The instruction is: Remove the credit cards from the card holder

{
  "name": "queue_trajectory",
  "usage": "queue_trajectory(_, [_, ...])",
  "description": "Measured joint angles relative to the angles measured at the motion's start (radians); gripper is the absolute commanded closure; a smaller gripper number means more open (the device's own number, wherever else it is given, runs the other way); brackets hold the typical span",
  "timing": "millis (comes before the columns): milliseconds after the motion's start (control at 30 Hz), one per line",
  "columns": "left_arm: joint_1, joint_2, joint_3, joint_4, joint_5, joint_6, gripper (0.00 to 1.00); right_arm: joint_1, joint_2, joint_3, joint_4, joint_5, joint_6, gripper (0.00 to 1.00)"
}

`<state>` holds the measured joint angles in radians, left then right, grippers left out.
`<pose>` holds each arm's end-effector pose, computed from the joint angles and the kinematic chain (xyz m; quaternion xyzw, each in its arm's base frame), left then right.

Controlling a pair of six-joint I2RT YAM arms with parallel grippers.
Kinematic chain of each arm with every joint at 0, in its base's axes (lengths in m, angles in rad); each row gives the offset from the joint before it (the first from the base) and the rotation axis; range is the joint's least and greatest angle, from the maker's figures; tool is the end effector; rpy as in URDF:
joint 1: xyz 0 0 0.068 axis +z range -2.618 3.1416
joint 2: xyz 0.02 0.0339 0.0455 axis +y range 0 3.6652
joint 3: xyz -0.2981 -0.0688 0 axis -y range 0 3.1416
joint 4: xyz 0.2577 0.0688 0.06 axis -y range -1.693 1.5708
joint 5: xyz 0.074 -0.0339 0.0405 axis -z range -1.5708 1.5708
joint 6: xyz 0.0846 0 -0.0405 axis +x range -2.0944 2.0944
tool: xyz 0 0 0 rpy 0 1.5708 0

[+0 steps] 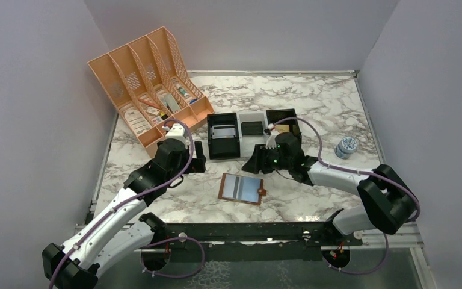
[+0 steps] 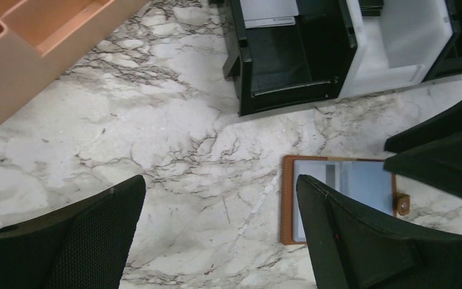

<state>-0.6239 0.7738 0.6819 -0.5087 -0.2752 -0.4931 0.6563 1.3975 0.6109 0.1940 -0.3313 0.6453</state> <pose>0.1734 -0.0965 0.2701 -0.0066 0.8786 -0.1419 0.4560 0.2374 0.2176 0.1811 -0.0823 0.8702 0.3965 0.2805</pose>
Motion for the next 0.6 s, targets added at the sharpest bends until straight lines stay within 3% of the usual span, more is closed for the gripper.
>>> queue_trajectory(333, [0.0,-0.002,-0.067,0.071,0.075,-0.101,0.02,0.161,0.027,0.054,-0.122,0.07,0.087,0.55])
queue_trajectory(600, [0.0,0.0,-0.103,0.1,0.13,-0.146,0.04,0.189,0.094,0.045,-0.119,0.078,0.13,0.56])
